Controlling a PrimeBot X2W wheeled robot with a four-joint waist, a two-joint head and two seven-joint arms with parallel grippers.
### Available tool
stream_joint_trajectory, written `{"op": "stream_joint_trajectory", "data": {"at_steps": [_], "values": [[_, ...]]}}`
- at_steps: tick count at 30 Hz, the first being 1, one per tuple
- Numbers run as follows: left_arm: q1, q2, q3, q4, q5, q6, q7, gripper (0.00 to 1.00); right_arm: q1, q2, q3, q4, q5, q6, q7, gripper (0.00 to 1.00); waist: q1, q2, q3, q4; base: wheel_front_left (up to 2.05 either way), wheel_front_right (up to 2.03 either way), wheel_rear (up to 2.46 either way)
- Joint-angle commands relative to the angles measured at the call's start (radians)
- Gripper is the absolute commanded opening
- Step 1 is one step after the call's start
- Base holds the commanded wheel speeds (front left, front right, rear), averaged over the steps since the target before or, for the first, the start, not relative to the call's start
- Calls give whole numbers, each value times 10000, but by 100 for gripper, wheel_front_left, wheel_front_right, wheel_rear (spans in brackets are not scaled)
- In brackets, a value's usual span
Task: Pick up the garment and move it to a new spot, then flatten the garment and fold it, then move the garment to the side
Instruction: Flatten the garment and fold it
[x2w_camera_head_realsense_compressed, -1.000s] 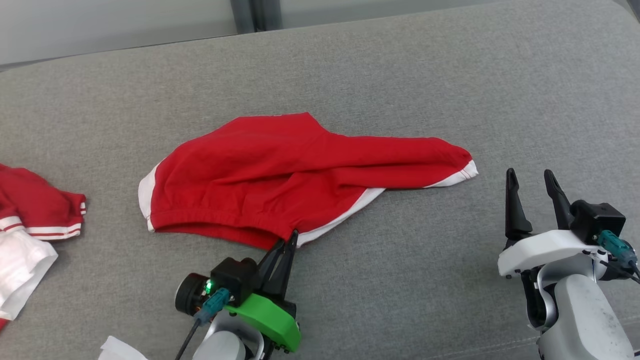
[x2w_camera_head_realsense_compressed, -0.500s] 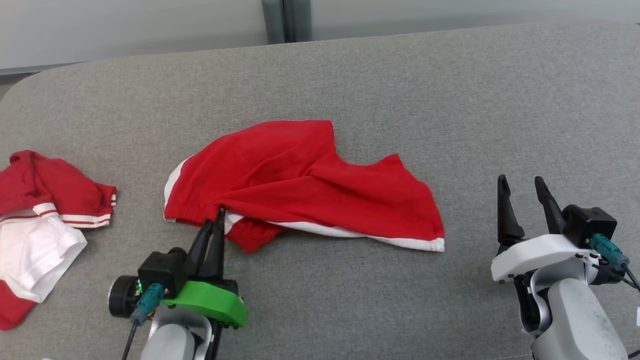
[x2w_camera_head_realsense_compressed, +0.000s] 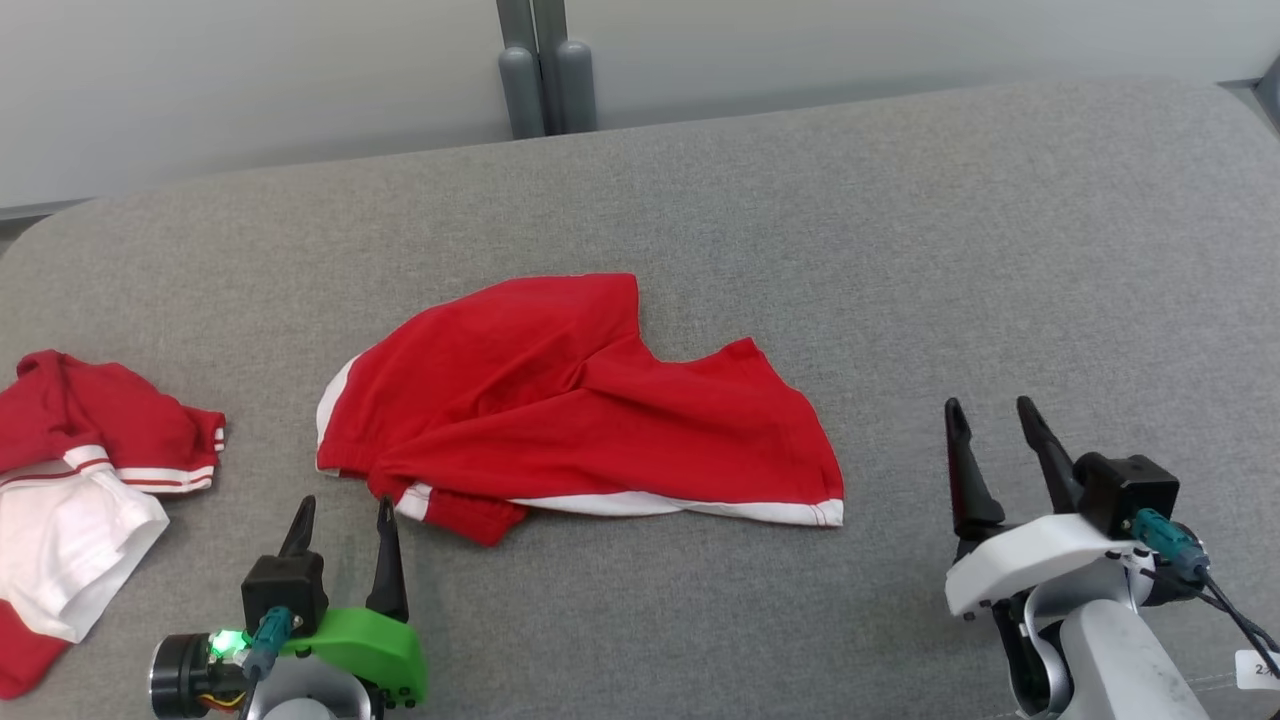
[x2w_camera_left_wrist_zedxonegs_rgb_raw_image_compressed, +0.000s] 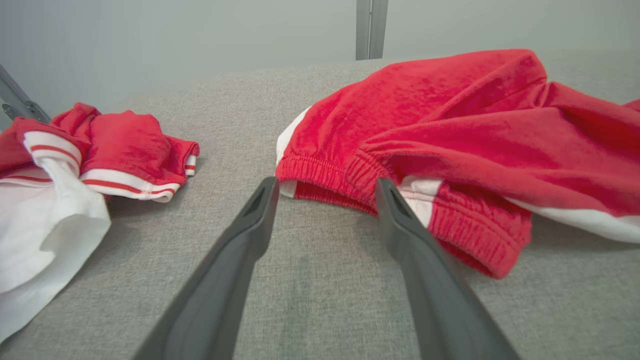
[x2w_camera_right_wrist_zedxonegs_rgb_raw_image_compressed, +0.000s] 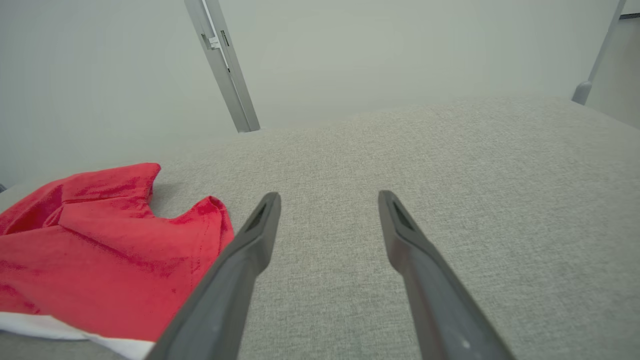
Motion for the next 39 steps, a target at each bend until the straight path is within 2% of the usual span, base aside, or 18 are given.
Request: {"op": "stream_joint_trajectory", "data": {"at_steps": [1,5,10,22,29,39], "values": [[275,30,66,-180,112,104,6,100,236,-9,154,-142,35,1,-31,100,0,0,-276,29,0,0,0],[753,9,118,-700,77,204,6,100,446,-6,668,-405,-118,1,-31,100,0,0,-562,173,0,0,0],[1205,-3,-126,-1138,-182,91,8,100,689,-9,1040,-601,-222,0,-31,100,0,0,-851,415,0,0,0],[1571,1,-665,-1535,-864,259,6,100,1067,-13,1109,-602,-192,-1,-31,100,0,0,-1043,705,0,0,0],[1357,-2,-1039,-1416,-1366,-100,6,100,935,-12,1241,-339,-275,-1,-31,100,0,0,-774,700,0,0,0],[518,-1,-1547,-893,-2411,-675,6,100,296,-12,1485,-74,-457,-1,-31,100,0,0,269,623,0,0,0]]}}
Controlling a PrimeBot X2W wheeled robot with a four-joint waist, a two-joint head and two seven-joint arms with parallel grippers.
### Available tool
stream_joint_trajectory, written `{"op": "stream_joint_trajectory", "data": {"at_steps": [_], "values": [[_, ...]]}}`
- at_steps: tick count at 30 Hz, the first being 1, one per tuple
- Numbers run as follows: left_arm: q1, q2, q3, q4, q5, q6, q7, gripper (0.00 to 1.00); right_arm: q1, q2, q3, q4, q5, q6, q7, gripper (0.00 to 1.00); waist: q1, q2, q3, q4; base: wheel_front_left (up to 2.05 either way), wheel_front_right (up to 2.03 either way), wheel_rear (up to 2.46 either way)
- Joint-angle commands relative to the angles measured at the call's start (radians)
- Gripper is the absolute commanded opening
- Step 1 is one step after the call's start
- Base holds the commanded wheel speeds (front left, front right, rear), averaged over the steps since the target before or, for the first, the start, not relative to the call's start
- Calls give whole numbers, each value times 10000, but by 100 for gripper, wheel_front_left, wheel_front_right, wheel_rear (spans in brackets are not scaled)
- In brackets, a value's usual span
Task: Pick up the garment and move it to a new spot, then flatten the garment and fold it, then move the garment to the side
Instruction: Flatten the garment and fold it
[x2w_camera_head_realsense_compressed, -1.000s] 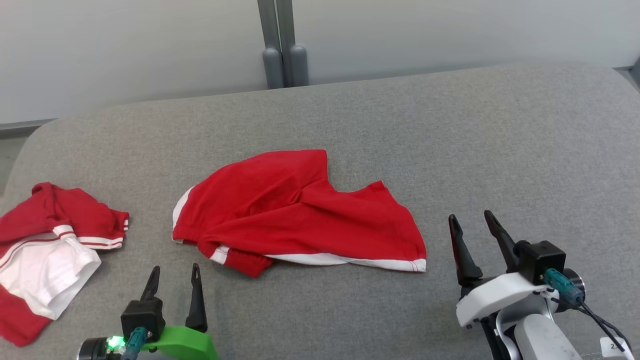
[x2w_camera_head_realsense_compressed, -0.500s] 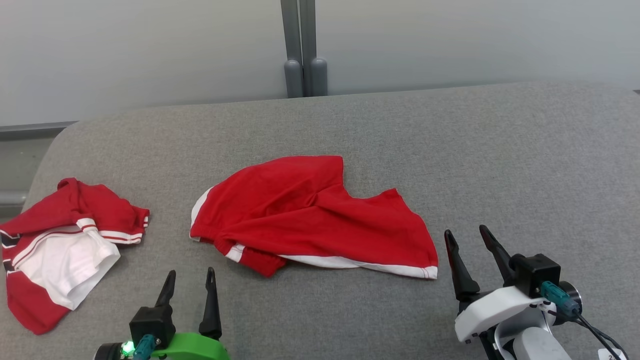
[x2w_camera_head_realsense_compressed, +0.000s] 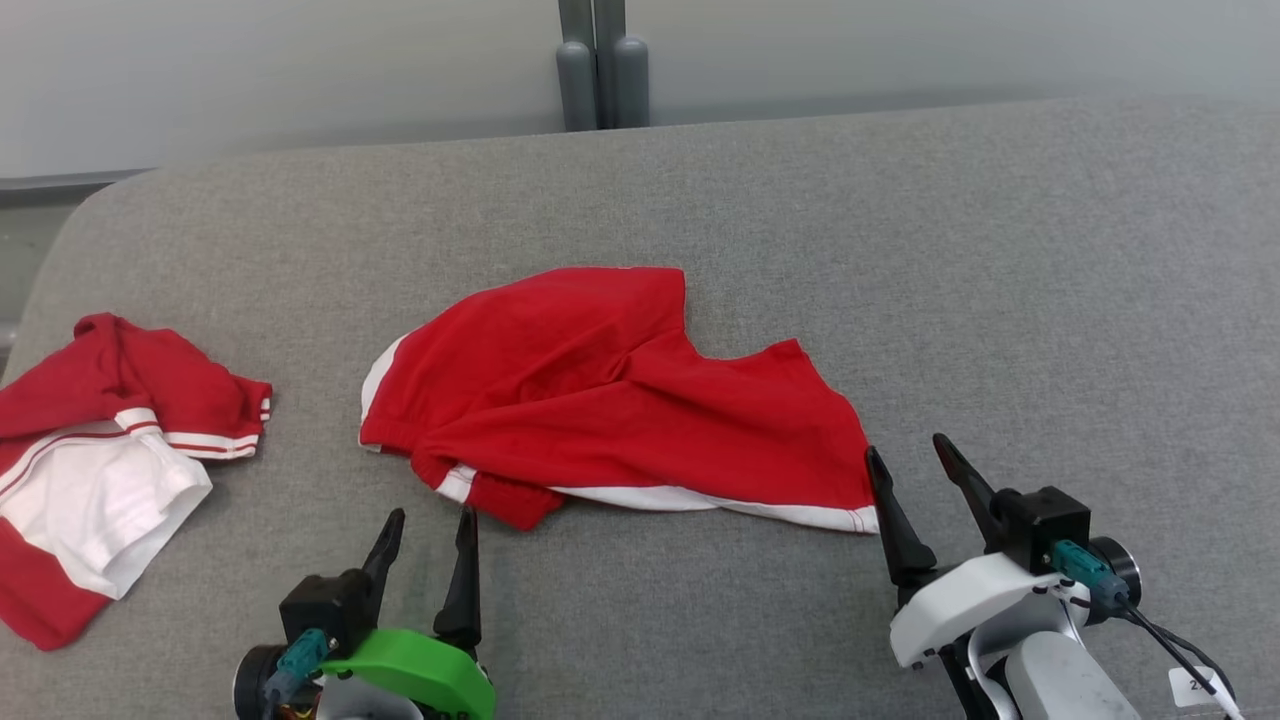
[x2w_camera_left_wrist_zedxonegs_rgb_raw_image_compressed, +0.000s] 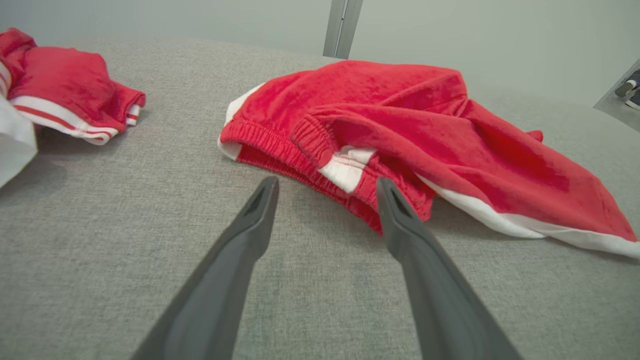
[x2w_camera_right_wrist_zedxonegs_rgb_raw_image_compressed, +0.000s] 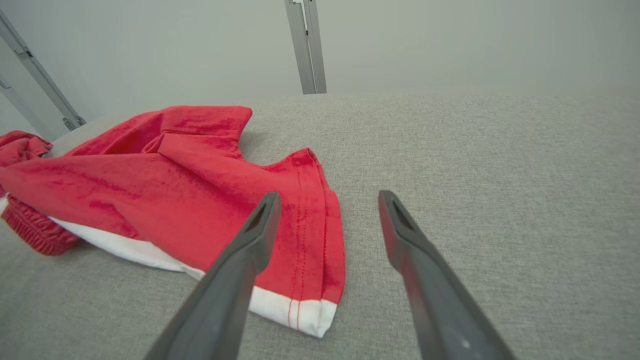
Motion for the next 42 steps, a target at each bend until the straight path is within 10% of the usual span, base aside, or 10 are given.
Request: {"op": "stream_joint_trajectory", "data": {"at_steps": [1,26,27,30,42], "values": [[-220,33,-28,60,-161,-93,6,100,-189,-23,0,15,-79,-3,-31,100,0,0,355,-44,0,0,0],[-739,34,-144,9,-1251,-726,6,100,-564,-21,-61,24,-122,-3,-30,100,0,0,1057,-53,0,0,0],[-767,34,-126,20,-1262,-719,6,92,-575,-21,-59,20,-113,-3,-30,100,0,0,1069,-61,0,0,0],[-855,34,-88,-8,-1279,-730,6,0,-596,-21,-68,-6,-111,-3,-30,100,0,0,1119,-82,0,0,0],[-676,34,-34,-250,-1026,-733,7,0,-154,-24,398,384,-279,-3,-30,100,0,0,1203,7,0,0,0]]}}
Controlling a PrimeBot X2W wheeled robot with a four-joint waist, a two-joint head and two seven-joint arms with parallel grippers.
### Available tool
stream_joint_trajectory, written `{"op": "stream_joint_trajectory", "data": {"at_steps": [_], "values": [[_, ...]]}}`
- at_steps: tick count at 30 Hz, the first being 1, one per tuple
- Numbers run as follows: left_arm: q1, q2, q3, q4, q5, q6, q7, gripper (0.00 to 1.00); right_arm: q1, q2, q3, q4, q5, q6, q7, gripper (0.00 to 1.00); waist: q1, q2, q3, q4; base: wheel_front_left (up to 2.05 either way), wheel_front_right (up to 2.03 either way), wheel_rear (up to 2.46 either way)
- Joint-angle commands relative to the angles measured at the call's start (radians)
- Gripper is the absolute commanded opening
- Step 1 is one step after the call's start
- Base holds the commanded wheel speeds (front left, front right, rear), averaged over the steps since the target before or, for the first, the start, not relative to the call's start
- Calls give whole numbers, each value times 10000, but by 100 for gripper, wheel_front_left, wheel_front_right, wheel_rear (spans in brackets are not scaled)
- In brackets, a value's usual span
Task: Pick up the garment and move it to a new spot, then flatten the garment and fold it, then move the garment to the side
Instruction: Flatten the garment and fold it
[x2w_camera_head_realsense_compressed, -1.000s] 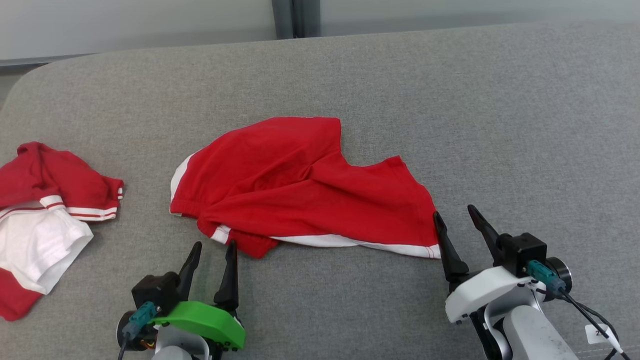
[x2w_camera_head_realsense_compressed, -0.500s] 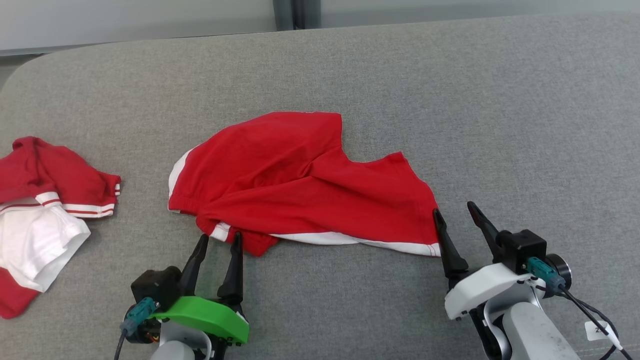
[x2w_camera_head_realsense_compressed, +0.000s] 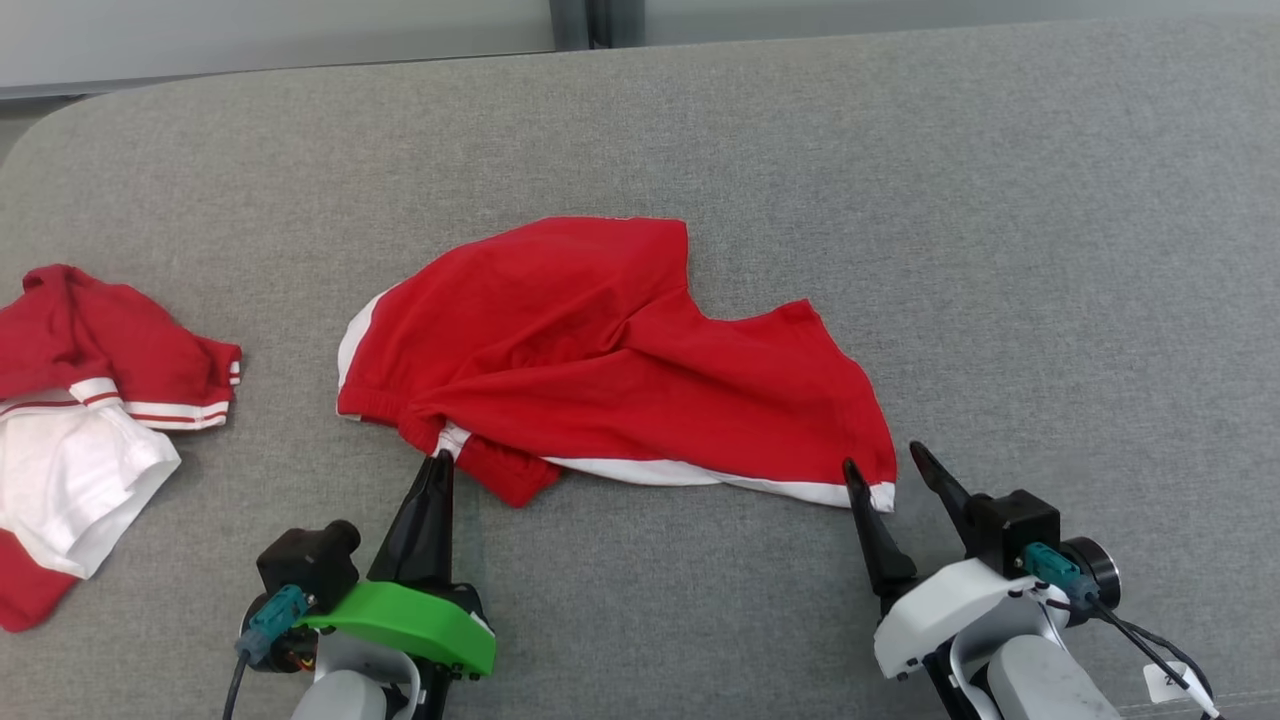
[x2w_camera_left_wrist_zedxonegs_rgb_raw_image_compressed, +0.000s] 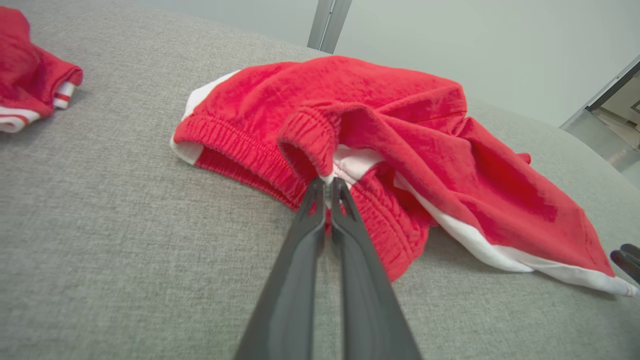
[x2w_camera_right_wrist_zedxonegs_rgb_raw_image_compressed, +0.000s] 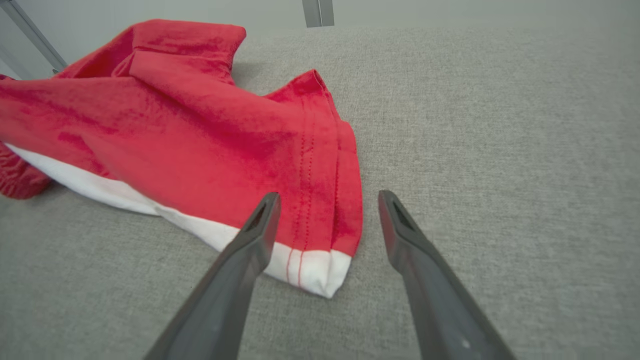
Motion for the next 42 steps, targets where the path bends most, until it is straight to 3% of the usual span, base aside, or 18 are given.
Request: {"op": "stream_joint_trajectory", "data": {"at_steps": [1,12,13,14,15,17,22,28,33,42], "values": [[58,38,51,-24,54,-26,7,0,95,-23,54,68,-78,-3,-30,100,0,-1,11,21,0,0,0],[109,38,7,-39,250,-27,7,0,53,-25,372,833,-86,-3,-24,100,0,-1,-1,181,0,0,0],[122,38,26,-50,242,-26,7,0,93,-23,372,873,-79,-3,-14,95,0,-1,-15,192,0,0,0],[138,38,38,-56,240,-26,7,0,123,-23,372,903,-77,-3,-14,73,0,-1,-29,199,0,0,0],[156,38,56,-55,270,-26,7,0,155,-23,376,927,-81,-1,-12,44,0,-1,-40,204,0,0,0],[164,38,97,-80,300,-26,7,0,183,-20,374,948,-78,-1,-7,0,0,-1,-64,212,0,0,0],[242,35,71,-250,676,-26,7,0,109,-32,322,597,145,-5,-18,0,0,-1,-257,213,0,0,0],[336,40,261,-715,1088,-27,7,0,-92,-25,-47,-649,821,-5,-29,0,0,-1,-693,216,0,0,0],[157,62,531,-1683,1675,-25,5,0,-510,-26,-428,-1362,1307,-3,-29,0,0,-1,-1152,193,0,0,0],[-1193,1251,651,-3015,2124,-12,5,0,-2025,-209,-805,-2439,1861,-5,-29,0,0,-1,-1771,-27,0,0,0]]}}
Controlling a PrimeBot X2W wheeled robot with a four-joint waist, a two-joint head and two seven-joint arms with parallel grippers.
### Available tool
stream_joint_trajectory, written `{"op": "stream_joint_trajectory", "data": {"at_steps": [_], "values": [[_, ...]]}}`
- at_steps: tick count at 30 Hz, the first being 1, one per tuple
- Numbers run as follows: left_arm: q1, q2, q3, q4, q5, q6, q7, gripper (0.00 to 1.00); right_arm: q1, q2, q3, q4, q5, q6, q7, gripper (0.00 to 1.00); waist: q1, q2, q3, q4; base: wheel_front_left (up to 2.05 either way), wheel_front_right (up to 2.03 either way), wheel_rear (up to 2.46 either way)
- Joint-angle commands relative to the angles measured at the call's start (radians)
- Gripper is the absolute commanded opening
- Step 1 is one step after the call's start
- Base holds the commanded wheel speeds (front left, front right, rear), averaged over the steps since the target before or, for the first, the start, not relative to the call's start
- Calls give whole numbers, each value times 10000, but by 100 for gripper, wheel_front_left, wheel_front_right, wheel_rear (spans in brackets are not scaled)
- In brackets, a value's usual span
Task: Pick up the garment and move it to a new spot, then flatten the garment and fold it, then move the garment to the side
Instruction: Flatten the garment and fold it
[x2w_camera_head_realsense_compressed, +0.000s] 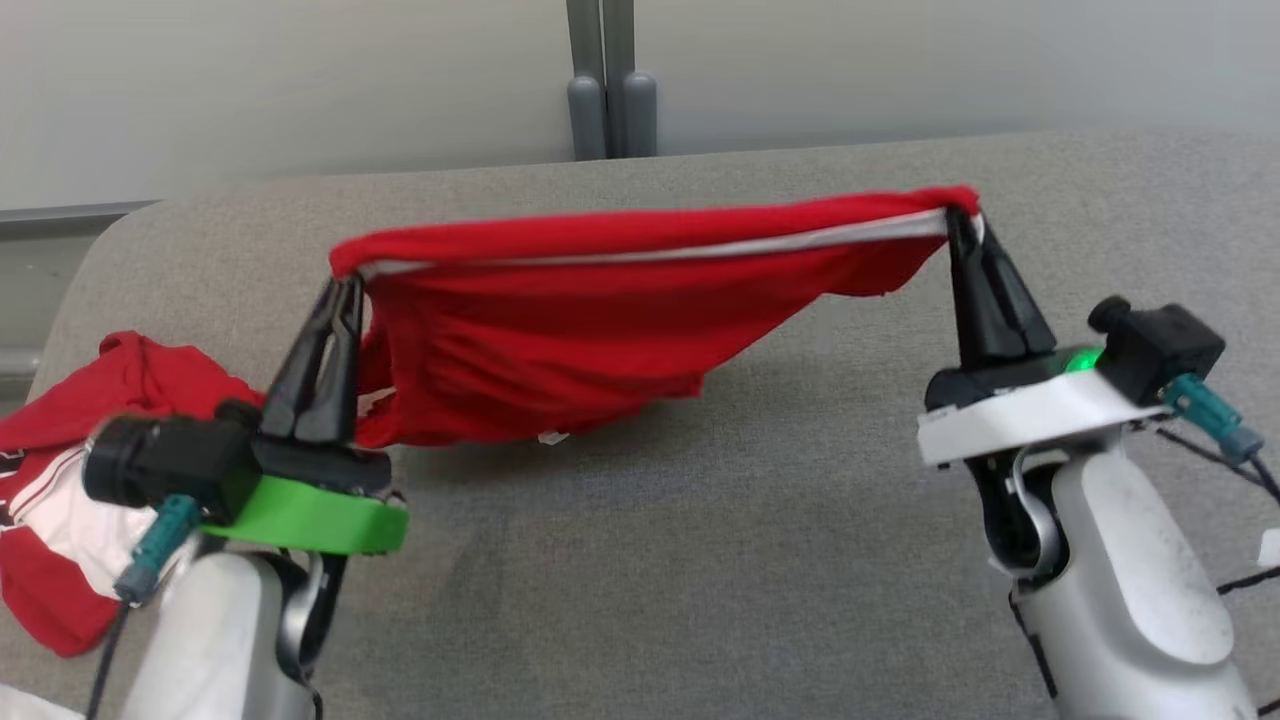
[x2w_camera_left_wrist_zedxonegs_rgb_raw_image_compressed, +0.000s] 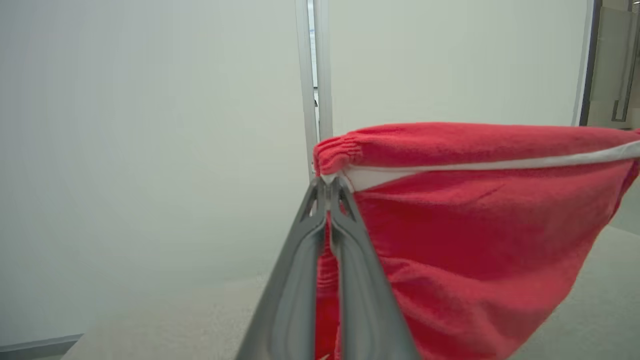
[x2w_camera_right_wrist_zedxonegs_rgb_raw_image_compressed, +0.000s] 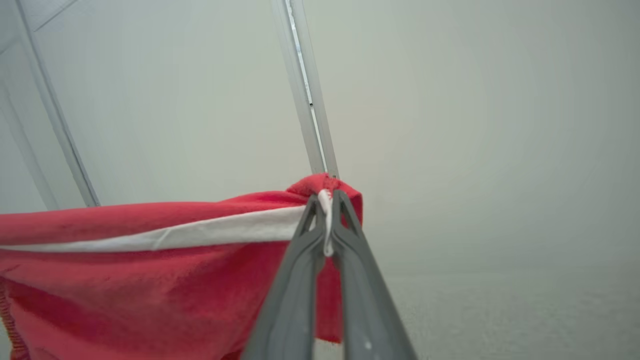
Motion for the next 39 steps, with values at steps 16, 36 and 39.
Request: {"op": "stream_joint_trajectory", "data": {"at_steps": [16,36,39], "values": [[-4974,1842,-1116,859,-558,14,7,0,-4442,-1224,928,295,402,-5,-27,0,0,0,1476,-499,0,0,0],[-9612,900,-718,3142,491,198,7,0,-9518,-1074,-887,1778,-1367,-11,-27,0,0,0,5396,-510,0,0,0],[-8760,771,-400,3051,485,144,7,0,-8531,-1008,-916,1325,-1103,-13,-27,0,0,0,5401,-570,0,0,0]]}}
